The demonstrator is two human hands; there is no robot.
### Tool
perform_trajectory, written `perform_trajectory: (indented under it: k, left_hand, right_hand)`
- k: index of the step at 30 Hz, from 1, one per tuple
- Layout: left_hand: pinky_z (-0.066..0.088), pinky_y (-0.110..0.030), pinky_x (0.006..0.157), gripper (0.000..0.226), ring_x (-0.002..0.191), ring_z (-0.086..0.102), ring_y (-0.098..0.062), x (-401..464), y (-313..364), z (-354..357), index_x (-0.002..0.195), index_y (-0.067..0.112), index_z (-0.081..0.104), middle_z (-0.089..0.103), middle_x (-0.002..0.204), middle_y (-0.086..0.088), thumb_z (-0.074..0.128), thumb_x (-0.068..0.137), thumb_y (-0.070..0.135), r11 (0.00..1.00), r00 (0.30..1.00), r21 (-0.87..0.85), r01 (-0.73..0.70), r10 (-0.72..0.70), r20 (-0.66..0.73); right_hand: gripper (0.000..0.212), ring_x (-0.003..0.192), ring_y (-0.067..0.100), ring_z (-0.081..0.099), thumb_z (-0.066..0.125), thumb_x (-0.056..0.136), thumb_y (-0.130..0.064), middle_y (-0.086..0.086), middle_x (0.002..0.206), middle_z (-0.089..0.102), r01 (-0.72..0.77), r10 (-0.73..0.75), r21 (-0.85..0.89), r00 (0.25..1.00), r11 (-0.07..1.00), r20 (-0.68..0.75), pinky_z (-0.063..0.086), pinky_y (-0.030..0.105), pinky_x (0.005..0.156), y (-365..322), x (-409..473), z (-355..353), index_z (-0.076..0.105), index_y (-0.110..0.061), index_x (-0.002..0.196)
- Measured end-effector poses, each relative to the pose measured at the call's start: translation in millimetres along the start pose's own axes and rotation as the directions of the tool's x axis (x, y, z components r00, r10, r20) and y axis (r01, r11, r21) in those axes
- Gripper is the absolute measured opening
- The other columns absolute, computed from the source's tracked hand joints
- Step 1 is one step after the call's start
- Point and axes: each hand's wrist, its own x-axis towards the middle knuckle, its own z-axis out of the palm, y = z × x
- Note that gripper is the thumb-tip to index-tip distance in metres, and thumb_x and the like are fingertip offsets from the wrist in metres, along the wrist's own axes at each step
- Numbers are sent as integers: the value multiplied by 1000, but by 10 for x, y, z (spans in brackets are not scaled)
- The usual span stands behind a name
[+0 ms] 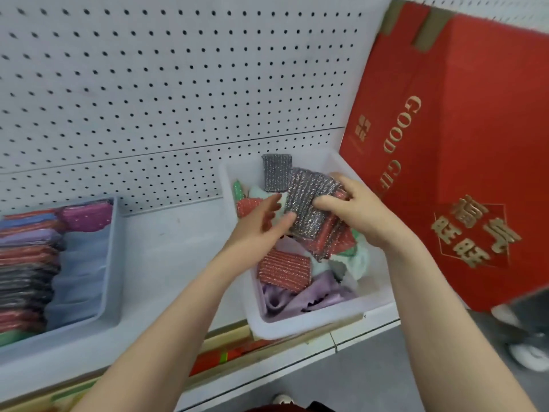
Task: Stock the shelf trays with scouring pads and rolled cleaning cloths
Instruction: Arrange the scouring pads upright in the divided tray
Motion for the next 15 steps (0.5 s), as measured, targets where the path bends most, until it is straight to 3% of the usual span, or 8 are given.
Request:
perform_trajectory:
  k: [1, 3, 6, 8, 10, 12, 14, 15]
  left_hand:
    - [45, -39, 105, 74, 121, 57, -9, 4, 60, -24, 140, 36, 44, 58, 135, 9, 56, 78, 74, 989, 999, -140, 43, -40, 28]
    - [51, -42, 100, 65, 110, 65, -12, 7, 148, -113, 131, 34, 51, 66, 124, 6, 61, 76, 67, 920, 990, -369, 134, -105, 97]
    - [56, -43, 90, 57, 102, 69, -16, -6, 202, -274, 129, 28, 52, 70, 117, 2, 66, 79, 49, 846, 985, -504, 174, -139, 107]
    - [57, -39, 84, 52, 96, 71, -13, -7, 162, -379, 128, 27, 51, 70, 115, 2, 68, 82, 41, 826, 984, -547, 135, -178, -26]
    - [57, -41, 83, 46, 93, 71, -16, -1, 79, -532, 130, 23, 50, 70, 115, -1, 65, 89, 37, 783, 951, -615, 91, -251, -179]
    - [56, -40, 82, 44, 97, 70, -18, -24, -13, -700, 131, 21, 49, 69, 117, -1, 62, 92, 38, 745, 907, -665, 45, -310, -285]
    - [56, -37, 78, 40, 99, 69, -17, -83, -94, -823, 129, 22, 51, 69, 116, 0, 60, 93, 38, 732, 880, -681, 20, -336, -336]
    - [55, -36, 77, 39, 98, 70, -17, -118, -132, -858, 128, 23, 53, 69, 115, 0, 60, 93, 38, 726, 870, -687, 16, -348, -348]
  right_hand:
    - [27, 92, 23, 70, 70, 83, -22, 4, 99, 74, -16, 3, 198, 998, 980, 65, 56, 45, 86, -27, 29, 28, 65, -22, 110]
    - [29, 98, 26, 69, 67, 88, -16, 9, 108, 73, -59, -10, 406, 986, 912, 165, 54, 43, 88, -39, 121, 102, 63, -13, 116]
    - [45, 115, 28, 63, 67, 90, -30, 11, 125, 66, -79, -69, 513, 962, 855, 264, 51, 42, 98, -31, 285, 287, 54, -16, 131]
    - [45, 119, 25, 60, 60, 94, -40, 8, 128, 63, -52, -79, 534, 973, 844, 219, 47, 41, 104, 22, 401, 413, 53, -19, 133]
    - [38, 118, 21, 60, 49, 101, -34, 6, 127, 62, -4, -54, 385, 989, 923, 140, 46, 39, 105, 102, 504, 523, 50, -19, 135]
    - [39, 120, 18, 55, 49, 100, -17, 1, 132, 57, 58, -53, -31, 988, 998, 145, 45, 40, 106, 174, 587, 623, 46, -22, 139]
    - [55, 120, 14, 51, 54, 94, -5, 1, 139, 51, 121, -27, -324, 960, 938, 280, 47, 30, 97, 213, 629, 760, 40, -23, 144]
    - [62, 114, 12, 53, 56, 93, -4, 2, 141, 50, 136, -10, -365, 945, 921, 327, 48, 23, 89, 203, 626, 839, 35, -23, 148]
